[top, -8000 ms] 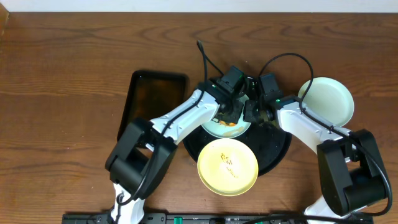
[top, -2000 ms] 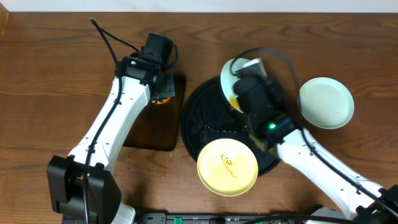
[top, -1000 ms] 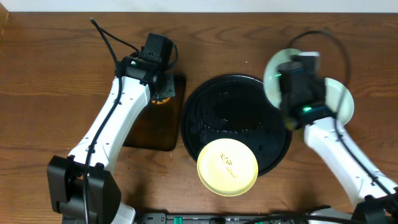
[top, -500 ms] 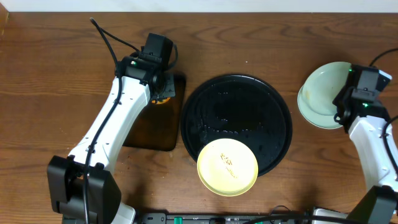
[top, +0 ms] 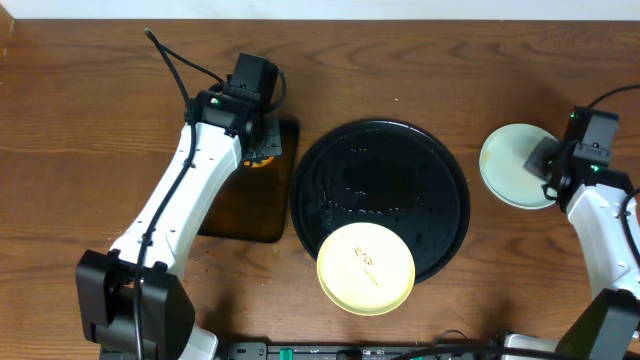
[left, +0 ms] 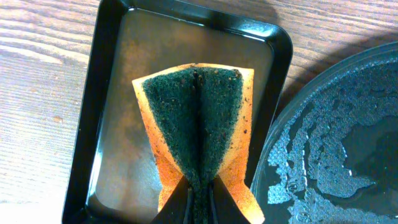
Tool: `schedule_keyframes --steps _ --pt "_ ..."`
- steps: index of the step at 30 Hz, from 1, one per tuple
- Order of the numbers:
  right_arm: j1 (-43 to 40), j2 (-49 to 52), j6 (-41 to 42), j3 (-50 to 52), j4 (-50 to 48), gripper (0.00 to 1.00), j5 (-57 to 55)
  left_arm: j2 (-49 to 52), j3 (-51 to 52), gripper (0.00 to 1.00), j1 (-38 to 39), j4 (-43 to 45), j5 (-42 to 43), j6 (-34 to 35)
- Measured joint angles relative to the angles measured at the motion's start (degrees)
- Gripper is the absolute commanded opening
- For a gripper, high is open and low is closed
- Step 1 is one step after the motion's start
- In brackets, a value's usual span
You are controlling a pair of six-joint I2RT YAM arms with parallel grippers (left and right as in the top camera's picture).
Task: Clean dirty plates on tray and stack at the side
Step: 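Lift the green plate and stack it on the green plate at right, then reach the right gripper to the rim of the yellow plate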
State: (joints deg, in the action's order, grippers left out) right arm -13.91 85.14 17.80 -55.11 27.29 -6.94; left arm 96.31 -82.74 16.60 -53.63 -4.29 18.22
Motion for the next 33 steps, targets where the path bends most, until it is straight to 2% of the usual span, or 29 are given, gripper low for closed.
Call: schedule_keyframes --steps 4,7,15,21,26,31,33 --pt "2.1 0.0 -1.5 0.1 7.5 0.39 12.4 0.0 0.0 0.07 0.0 0.0 0.0 0.0" --pt "4.7 0.0 -3.3 0.1 13.9 0.47 21.4 0.0 0.0 0.07 0.0 0.0 0.0 0.0" --pt "15.0 0.0 -6.9 0.4 28.5 0.53 29.7 0.0 0.0 0.07 0.0 0.0 0.0 0.0" --pt "21.7 0.0 -7.3 4.3 28.8 0.54 31.0 0.0 0.0 0.07 0.0 0.0 0.0 0.0" --pt "25.3 0.0 -5.6 9.6 24.9 0.52 31.8 0.0 0.0 0.07 0.0 0.0 0.0 0.0" --pt "27.9 0.1 -4.2 14.1 19.7 0.43 34.1 0.0 0.0 0.08 0.0 0.0 0.0 0.0" --pt "28.3 0.1 -3.4 15.3 17.9 0.34 34.6 0.0 0.0 0.07 0.0 0.0 0.0 0.0"
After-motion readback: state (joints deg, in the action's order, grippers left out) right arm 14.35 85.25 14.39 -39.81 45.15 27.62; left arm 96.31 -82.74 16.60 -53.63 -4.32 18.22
